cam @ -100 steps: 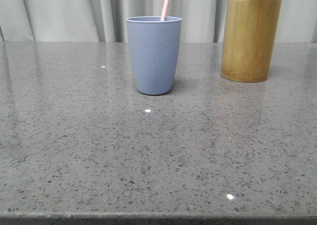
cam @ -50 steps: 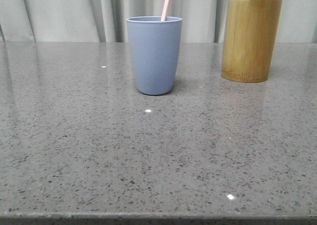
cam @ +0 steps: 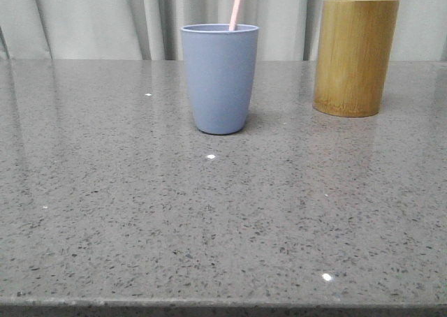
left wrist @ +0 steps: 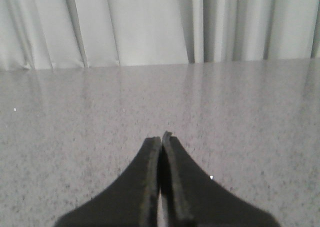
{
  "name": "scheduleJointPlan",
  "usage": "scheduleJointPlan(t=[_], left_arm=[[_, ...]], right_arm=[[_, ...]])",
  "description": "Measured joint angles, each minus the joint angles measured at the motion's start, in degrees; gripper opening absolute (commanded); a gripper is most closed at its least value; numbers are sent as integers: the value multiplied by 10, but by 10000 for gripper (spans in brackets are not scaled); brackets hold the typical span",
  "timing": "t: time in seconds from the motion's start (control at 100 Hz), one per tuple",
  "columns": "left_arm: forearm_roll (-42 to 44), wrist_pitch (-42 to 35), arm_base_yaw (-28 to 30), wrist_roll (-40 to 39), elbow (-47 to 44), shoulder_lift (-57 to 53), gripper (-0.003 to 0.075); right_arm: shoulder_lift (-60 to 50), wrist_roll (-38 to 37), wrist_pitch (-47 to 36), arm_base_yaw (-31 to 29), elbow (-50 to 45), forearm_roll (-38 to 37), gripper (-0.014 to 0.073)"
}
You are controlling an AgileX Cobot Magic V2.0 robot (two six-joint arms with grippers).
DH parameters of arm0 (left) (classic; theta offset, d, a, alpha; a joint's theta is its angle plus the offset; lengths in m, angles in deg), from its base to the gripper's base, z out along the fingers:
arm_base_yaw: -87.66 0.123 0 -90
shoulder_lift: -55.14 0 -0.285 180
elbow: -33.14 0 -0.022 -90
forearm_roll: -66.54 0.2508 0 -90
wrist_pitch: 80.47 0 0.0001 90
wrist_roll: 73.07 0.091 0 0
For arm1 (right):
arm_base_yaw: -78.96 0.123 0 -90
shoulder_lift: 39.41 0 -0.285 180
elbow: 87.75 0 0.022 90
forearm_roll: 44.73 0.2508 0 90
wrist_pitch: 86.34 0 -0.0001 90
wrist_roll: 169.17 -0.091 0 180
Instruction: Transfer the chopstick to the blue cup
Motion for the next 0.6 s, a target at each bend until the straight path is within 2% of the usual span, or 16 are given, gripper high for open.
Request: scheduleJointPlan(t=[0.6], left_arm=[[29, -6, 0, 0, 0, 0, -19]], right_arm=[[0, 0, 0, 0, 0, 0, -67]])
